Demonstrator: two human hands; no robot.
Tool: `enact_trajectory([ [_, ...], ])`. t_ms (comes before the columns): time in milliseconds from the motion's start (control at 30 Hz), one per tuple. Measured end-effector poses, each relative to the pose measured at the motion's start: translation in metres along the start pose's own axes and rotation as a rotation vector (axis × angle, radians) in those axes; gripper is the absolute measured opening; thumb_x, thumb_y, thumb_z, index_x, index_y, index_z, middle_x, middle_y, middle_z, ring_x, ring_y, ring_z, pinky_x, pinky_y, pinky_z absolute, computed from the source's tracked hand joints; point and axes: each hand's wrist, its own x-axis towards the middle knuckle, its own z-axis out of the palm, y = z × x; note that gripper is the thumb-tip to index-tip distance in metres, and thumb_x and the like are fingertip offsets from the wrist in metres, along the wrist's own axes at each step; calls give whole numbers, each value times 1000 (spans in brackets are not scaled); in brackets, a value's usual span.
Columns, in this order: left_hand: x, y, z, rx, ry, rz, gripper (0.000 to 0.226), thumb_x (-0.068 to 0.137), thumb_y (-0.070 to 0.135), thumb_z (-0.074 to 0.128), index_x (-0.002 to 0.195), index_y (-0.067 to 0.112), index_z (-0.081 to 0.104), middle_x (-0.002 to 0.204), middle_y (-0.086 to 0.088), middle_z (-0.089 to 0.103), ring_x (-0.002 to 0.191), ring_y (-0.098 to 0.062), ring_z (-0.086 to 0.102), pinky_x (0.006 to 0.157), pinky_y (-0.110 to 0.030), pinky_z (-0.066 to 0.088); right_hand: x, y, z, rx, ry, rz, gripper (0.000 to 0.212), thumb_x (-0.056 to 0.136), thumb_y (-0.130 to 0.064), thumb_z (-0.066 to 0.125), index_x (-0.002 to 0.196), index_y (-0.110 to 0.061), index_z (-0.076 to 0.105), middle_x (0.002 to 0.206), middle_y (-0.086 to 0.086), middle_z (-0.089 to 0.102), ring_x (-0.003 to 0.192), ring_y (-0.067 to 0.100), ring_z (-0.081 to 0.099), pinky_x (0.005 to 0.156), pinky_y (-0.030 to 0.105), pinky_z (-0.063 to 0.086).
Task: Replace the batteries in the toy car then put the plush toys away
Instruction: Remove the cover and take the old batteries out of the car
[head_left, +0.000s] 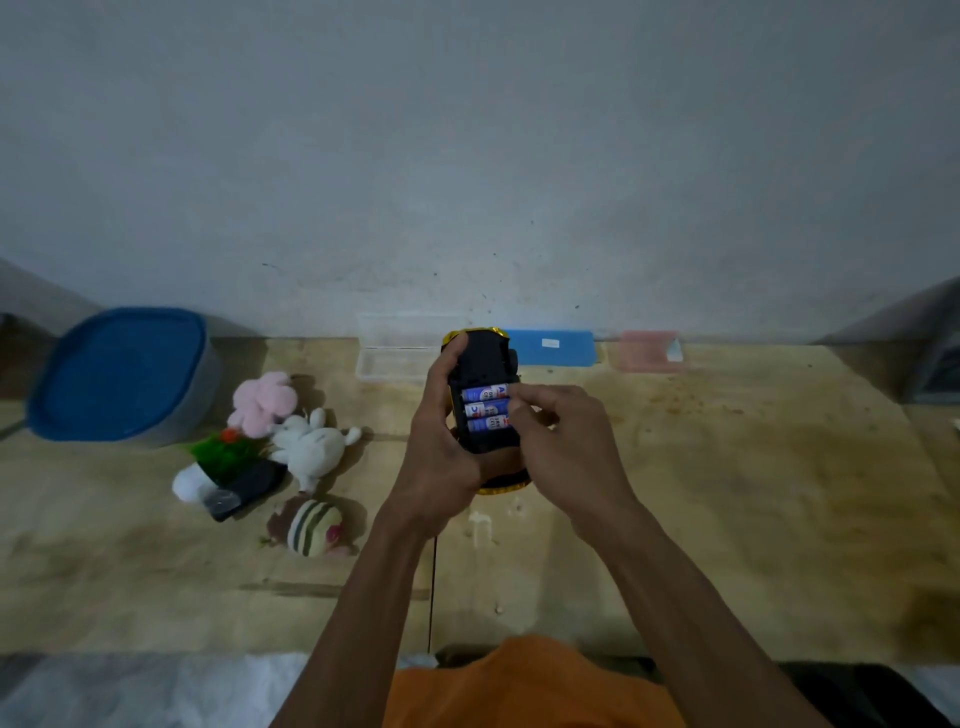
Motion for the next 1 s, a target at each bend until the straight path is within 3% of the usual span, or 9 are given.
enact_trajectory([
  [67, -4, 0, -5, 9, -3, -6, 111, 67, -20, 80, 152, 33, 31, 132, 8, 61, 108, -25, 70, 76, -38, 61, -3, -1, 5, 82, -20, 54, 27, 99, -22, 55, 124, -21, 68, 118, -3, 60, 98, 5, 63, 81, 19, 55],
  [167, -7, 1, -11, 22, -13, -11, 114, 66, -18, 82, 153, 32, 29, 131, 13, 61, 112, -23, 68, 81, -40, 61, -6, -7, 11, 230, -60, 161, 26, 101, -20, 54, 123, -17, 67, 115, 1, 68, 100, 13, 68, 87, 34, 60],
  [300, -7, 1, -17, 16, -17, -22, 117, 64, -18, 83, 152, 37, 29, 140, 1, 54, 113, -24, 68, 81, -42, 61, -7, -9, 14, 292, -34, 173, 23, 101, -25, 56, 117, -18, 69, 108, 0, 71, 97, 12, 69, 82, 29, 60],
  [400, -8, -1, -20, -5, -27, -41, 116, 65, -19, 82, 152, 38, 30, 140, 1, 53, 112, -25, 68, 77, -41, 61, -10, -7, 16, 202, 52, 54, 19, 98, -30, 59, 110, -21, 71, 107, -5, 68, 99, 6, 66, 77, 20, 58],
  [533, -12, -6, -16, 13, -34, -29, 111, 67, -23, 77, 150, 34, 32, 144, 3, 51, 117, -19, 66, 80, -40, 61, -16, -13, 25, -13, 124, -168, 4, 92, -21, 69, 93, -22, 73, 86, -18, 66, 84, -7, 61, 72, 1, 45],
  [633, -13, -10, -12, 26, -35, -21, 110, 67, -24, 76, 150, 33, 32, 147, 3, 49, 121, -11, 62, 86, -38, 60, -13, -11, 29, -81, 169, -254, 4, 86, -17, 75, 88, -18, 73, 83, -10, 69, 77, -7, 59, 69, -2, 41],
  [767, -12, -12, -13, -4, -30, -34, 113, 64, -23, 79, 152, 29, 31, 145, 0, 52, 123, -18, 62, 88, -38, 59, -7, -7, 29, -67, 169, -295, 10, 85, -17, 77, 90, -17, 69, 81, -14, 67, 75, -12, 60, 69, 0, 42],
  [900, -13, -11, -19, -36, -32, -71, 116, 61, -21, 82, 151, 34, 34, 144, 3, 53, 123, -26, 62, 93, -53, 57, -4, -13, 18, 218, 197, -205, 12, 86, -16, 76, 96, -17, 69, 86, -11, 71, 83, 0, 69, 76, 11, 53],
  [1000, -14, -12, -25, -26, -26, -97, 116, 61, -19, 83, 149, 39, 35, 138, 9, 57, 116, -31, 65, 90, -57, 57, 4, -23, 4, 679, 67, 53, 10, 91, -4, 67, 99, -10, 68, 90, 6, 71, 82, 18, 72, 75, 30, 60],
])
